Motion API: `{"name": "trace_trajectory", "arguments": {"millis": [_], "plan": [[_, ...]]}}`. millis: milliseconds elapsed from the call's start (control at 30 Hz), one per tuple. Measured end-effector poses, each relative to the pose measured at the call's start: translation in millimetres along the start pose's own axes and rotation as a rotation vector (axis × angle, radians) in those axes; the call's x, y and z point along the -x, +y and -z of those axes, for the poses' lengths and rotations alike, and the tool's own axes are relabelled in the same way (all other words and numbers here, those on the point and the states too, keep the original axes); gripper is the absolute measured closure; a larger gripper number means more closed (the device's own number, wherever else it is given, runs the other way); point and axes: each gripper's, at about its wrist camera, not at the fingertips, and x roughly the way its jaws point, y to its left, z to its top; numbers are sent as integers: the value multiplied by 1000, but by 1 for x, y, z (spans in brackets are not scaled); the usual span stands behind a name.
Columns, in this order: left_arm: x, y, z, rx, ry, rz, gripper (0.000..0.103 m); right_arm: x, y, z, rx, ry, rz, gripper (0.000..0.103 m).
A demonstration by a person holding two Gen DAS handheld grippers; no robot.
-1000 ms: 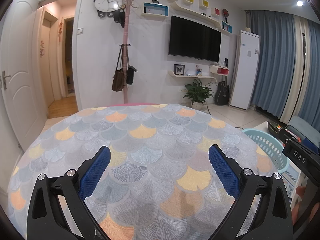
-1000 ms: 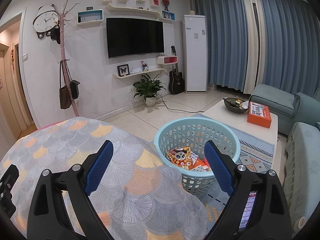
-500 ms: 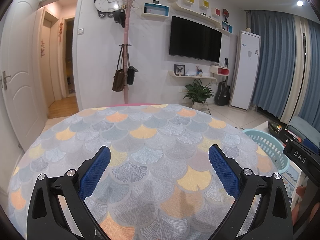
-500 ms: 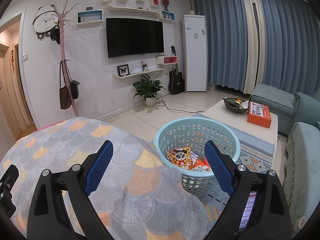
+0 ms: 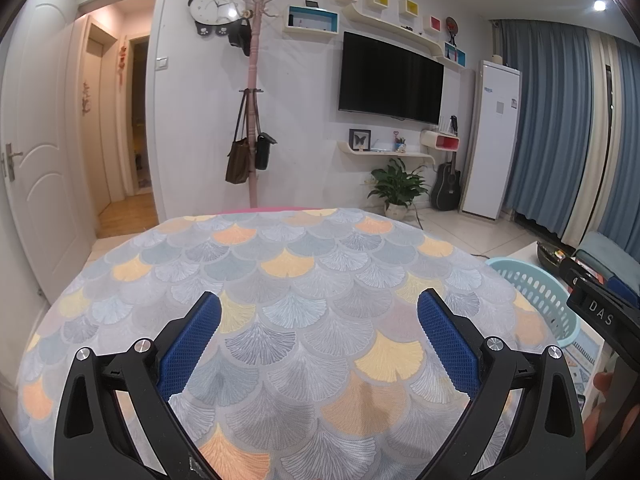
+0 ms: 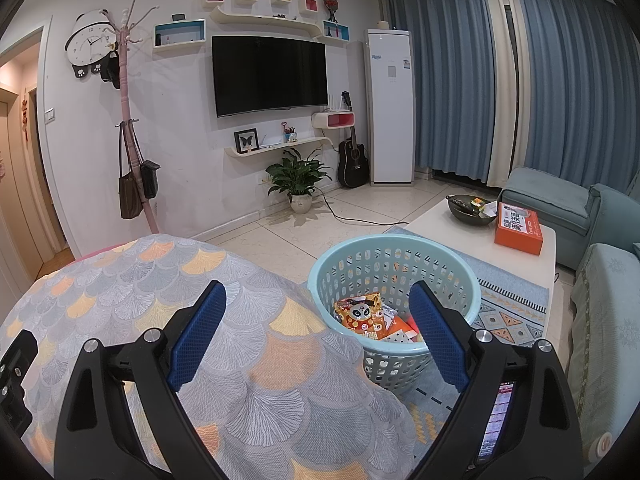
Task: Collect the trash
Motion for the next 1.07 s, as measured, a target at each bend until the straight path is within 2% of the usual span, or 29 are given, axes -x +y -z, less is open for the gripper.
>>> {"name": "trace_trajectory", "arguments": {"millis": [167,367,467,733,900,1067], "plan": [[0,0,0,-1,0,-2,8,0,0,0,-2,0,0,15],[7,3,0,5,-32,-69,8,-2,1,0,-7,9,2,14],[8,8,-2,19,-30,-77,7,-2,-1,0,-20,18,0,14],[11,12,-5,11,-55,-86,8,-6,2,-2,-24,30,37,14],[4,18,-5,21,-12,-62,7,-6,8,-1,-4,33,55,14],[2,19,-4,42,-8,-46,7,-4,10,0,-2,25,56,14]]}}
